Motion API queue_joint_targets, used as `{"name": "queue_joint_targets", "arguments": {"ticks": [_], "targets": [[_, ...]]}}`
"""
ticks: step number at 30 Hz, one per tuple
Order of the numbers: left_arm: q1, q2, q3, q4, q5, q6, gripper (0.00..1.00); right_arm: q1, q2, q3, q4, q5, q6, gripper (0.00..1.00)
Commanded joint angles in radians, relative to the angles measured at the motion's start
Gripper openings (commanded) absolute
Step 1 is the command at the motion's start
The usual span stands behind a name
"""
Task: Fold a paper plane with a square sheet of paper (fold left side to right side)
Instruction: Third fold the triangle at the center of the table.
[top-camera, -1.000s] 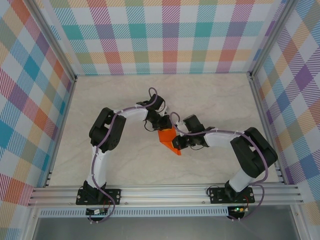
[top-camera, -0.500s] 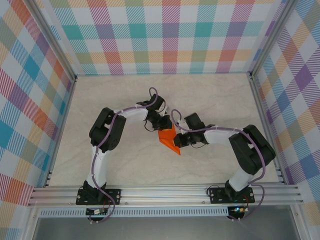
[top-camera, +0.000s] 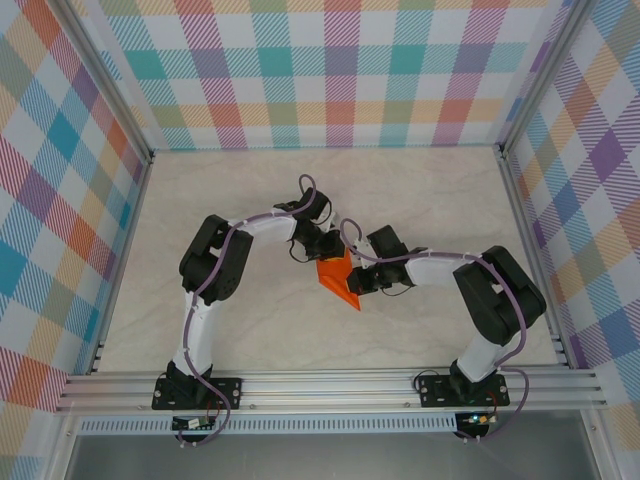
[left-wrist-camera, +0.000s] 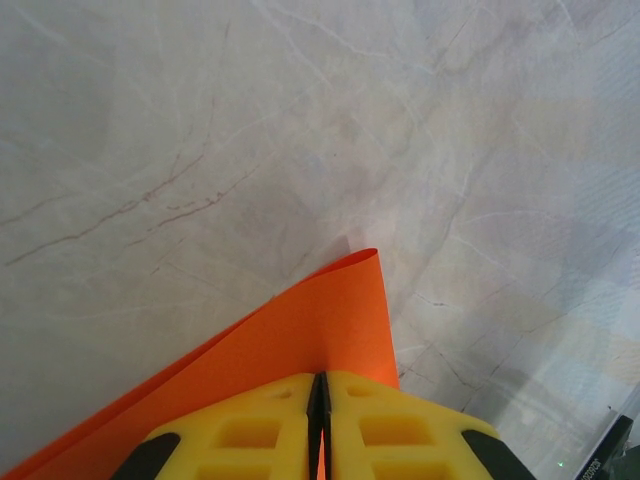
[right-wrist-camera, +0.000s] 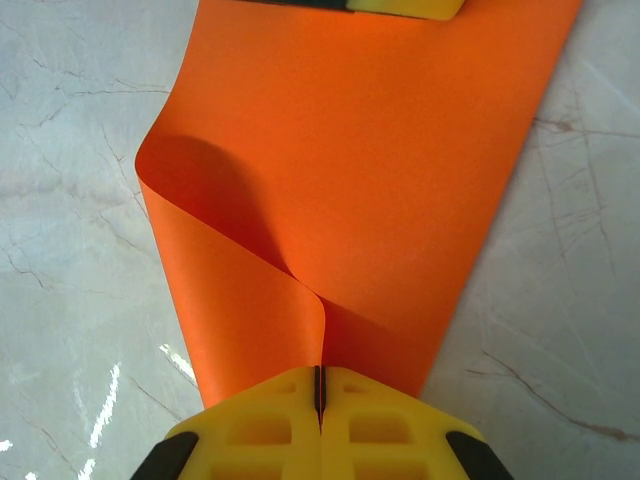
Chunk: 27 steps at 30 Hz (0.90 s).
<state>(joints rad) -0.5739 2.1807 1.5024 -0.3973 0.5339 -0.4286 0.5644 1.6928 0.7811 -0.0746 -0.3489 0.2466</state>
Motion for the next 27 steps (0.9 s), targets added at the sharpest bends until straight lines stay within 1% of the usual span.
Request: {"name": "queue_joint_targets", "arguments": {"ticks": [1, 27], "targets": [[-0.024, 0.065, -0.011, -0.062, -0.055, 0.018, 0.11, -0.004, 0.016, 0.03, -0.023, 0.009, -0.021, 0.0], [-0.027, 0.07, -0.004, -0.062, -0.057, 0.017, 0.1, -0.004, 0.041, 0.061, -0.035, 0.01, -0.021, 0.0]]}}
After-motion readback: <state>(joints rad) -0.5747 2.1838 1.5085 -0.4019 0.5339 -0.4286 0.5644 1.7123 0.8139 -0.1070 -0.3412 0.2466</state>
